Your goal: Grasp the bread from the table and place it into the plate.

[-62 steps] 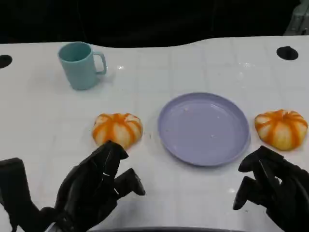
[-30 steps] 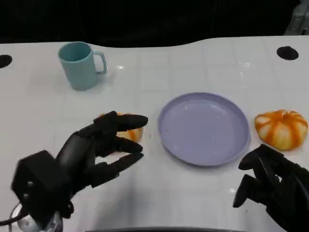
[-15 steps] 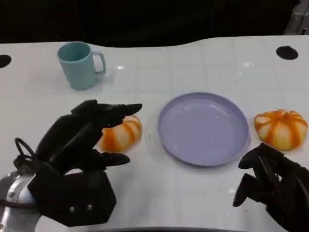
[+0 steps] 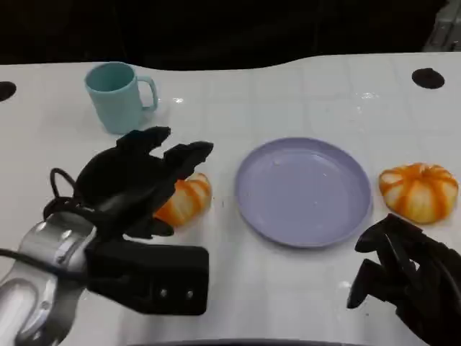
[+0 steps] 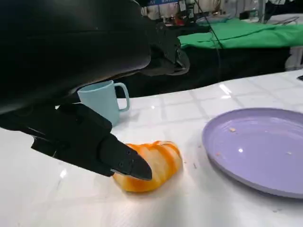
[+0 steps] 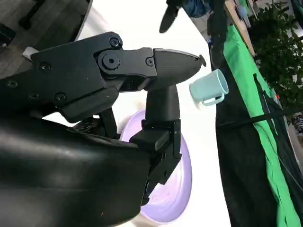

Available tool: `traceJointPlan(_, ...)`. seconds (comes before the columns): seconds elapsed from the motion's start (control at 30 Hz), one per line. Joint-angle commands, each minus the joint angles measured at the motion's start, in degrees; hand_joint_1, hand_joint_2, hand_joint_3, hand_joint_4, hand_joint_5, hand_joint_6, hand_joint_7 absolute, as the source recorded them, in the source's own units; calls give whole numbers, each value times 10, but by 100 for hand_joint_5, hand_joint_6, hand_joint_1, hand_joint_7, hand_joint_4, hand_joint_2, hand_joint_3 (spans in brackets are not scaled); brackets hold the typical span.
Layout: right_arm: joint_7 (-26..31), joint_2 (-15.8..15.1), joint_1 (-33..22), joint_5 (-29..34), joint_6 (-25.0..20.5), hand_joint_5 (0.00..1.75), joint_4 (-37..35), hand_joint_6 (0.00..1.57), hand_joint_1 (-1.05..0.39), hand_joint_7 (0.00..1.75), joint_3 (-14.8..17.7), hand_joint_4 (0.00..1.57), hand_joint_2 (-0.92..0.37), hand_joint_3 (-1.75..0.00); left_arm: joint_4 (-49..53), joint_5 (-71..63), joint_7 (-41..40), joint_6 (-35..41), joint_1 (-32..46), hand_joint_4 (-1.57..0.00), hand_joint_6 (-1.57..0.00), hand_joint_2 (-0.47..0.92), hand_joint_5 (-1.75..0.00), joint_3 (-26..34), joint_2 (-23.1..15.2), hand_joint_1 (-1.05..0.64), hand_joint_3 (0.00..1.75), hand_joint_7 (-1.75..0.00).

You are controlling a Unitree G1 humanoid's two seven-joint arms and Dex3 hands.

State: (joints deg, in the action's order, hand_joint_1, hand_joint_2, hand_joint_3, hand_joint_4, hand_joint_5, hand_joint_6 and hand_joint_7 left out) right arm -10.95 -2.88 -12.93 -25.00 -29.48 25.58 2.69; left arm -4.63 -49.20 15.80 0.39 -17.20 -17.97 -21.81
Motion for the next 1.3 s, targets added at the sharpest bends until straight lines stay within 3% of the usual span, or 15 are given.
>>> traceJointPlan(0.03,-10,-7,-1,-3,15,175,-2,50,-46,162,5,65,-92,-37,62,-3,28,42,-40,0,-15,71,-4,-25,22,-13,1,0)
traceJointPlan(0.17,-9,-6,-3,-4,11,175,0,50,-46,162,7,66,-92,-38,156,-5,19,70,-88,-3,-14,72,-6,-52,51,-14,1,-1)
traceJointPlan(0.3,-7,-5,-3,-5,8,175,1,51,-45,161,8,66,-92,-38,186,0,8,74,-104,-3,-15,72,-7,-62,55,-15,1,-1)
traceJointPlan(0.5,-17,-7,-5,-5,18,175,-4,50,-46,161,8,65,-92,-38,389,-3,-38,96,-196,-5,-16,76,-9,-99,103,-22,1,-1)
traceJointPlan(0.73,-19,-10,-7,-3,18,175,0,50,-46,161,7,65,-92,-39,513,13,-83,90,-253,-4,-17,75,-10,-116,130,-29,0,-1)
traceJointPlan(1.3,-14,-4,-10,-13,10,175,7,50,-46,160,14,65,-92,-35,720,59,-117,50,-338,-5,-20,81,-14,-132,173,-29,1,-1)
